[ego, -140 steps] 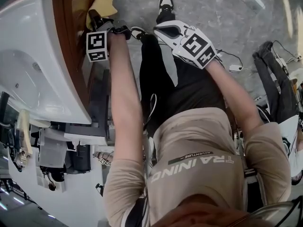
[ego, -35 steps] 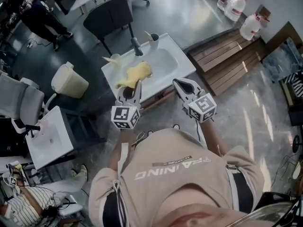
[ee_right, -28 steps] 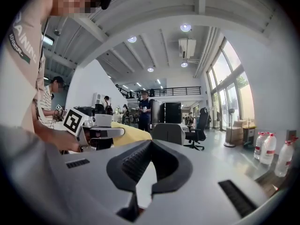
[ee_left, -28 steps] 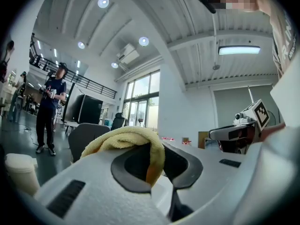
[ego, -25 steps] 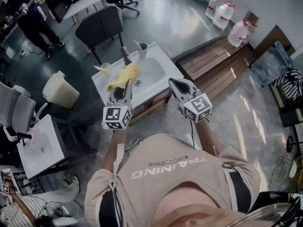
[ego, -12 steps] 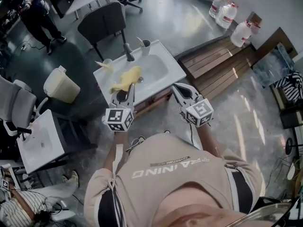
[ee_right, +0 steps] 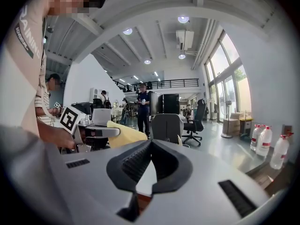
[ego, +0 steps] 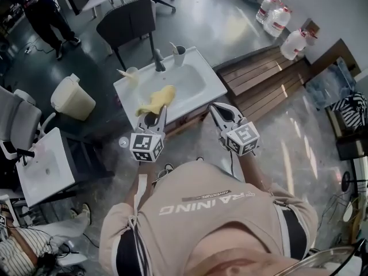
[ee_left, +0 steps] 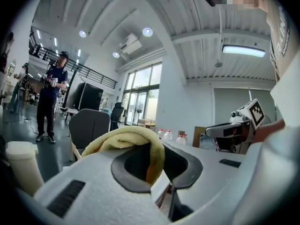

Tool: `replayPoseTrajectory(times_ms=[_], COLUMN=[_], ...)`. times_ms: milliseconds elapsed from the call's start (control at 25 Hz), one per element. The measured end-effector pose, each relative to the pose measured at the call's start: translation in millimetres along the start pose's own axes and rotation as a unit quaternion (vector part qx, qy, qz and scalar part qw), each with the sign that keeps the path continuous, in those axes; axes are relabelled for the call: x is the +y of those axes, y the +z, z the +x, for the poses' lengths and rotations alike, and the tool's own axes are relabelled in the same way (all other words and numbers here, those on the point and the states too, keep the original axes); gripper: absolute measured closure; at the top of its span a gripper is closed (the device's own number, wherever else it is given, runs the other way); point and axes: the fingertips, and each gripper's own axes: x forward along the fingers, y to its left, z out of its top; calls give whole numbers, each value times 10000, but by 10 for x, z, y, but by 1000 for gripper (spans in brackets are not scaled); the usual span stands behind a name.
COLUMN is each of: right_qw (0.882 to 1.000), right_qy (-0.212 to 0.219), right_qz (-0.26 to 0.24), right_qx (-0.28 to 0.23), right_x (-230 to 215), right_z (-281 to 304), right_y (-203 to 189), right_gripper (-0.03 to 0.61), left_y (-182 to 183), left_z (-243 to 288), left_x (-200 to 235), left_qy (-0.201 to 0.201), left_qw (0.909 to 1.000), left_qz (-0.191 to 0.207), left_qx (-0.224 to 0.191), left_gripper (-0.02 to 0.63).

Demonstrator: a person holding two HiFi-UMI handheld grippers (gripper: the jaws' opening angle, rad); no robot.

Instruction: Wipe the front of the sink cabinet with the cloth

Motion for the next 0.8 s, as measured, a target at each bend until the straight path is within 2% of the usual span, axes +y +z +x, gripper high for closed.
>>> replayPoseTrajectory(times_ms=[280, 800], right_qw=[10000, 9998], right_qy=[-43, -126], right_qz=[-67, 113], right_qx=[-9, -121], right_x=[-17, -95], right_z=[-30, -120], right_y=[22, -47], right_gripper=[568, 566], left_y=[79, -27], left_z=[68, 147], left_x=[-3, -144], left_qy=[17, -115], left_qw=[9998, 9997], left_qz=[-126, -188], left_qx=[-139, -57], left_gripper=[571, 571])
